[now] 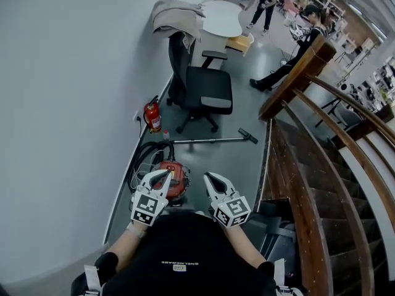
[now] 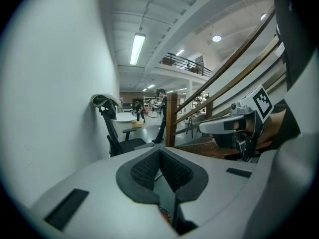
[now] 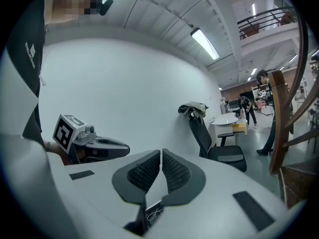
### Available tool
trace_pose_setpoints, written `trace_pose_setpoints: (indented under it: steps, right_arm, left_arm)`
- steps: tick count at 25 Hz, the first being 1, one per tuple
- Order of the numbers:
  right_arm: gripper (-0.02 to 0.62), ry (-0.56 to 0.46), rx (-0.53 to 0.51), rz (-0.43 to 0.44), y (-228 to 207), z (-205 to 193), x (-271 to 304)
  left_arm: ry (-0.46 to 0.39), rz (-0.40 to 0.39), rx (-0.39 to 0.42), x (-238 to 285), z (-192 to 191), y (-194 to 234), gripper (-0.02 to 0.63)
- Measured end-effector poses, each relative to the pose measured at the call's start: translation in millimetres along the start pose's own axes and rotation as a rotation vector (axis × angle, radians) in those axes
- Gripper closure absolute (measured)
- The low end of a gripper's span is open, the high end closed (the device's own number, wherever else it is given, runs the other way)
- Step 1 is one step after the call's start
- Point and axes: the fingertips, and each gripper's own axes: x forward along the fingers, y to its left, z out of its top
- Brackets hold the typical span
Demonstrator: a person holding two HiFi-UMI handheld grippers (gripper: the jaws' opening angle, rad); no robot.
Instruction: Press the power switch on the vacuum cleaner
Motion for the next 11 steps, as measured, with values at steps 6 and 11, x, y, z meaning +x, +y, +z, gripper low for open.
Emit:
trace_pose_setpoints:
  steps: [6, 11]
  right_arm:
    - [0.558, 0.005, 0.013, -0.008, -0.6, -4.9, -0.5]
    - [0.557, 0.013, 0.022, -0.007, 3.1, -9.8, 4.4]
  left_arm:
    - [0.022, -0.002, -0.021, 0.0, -12.2, -0.6, 0.592]
    - [0.026, -0.006, -0.027, -0.4, -15.3, 3.6, 0.592]
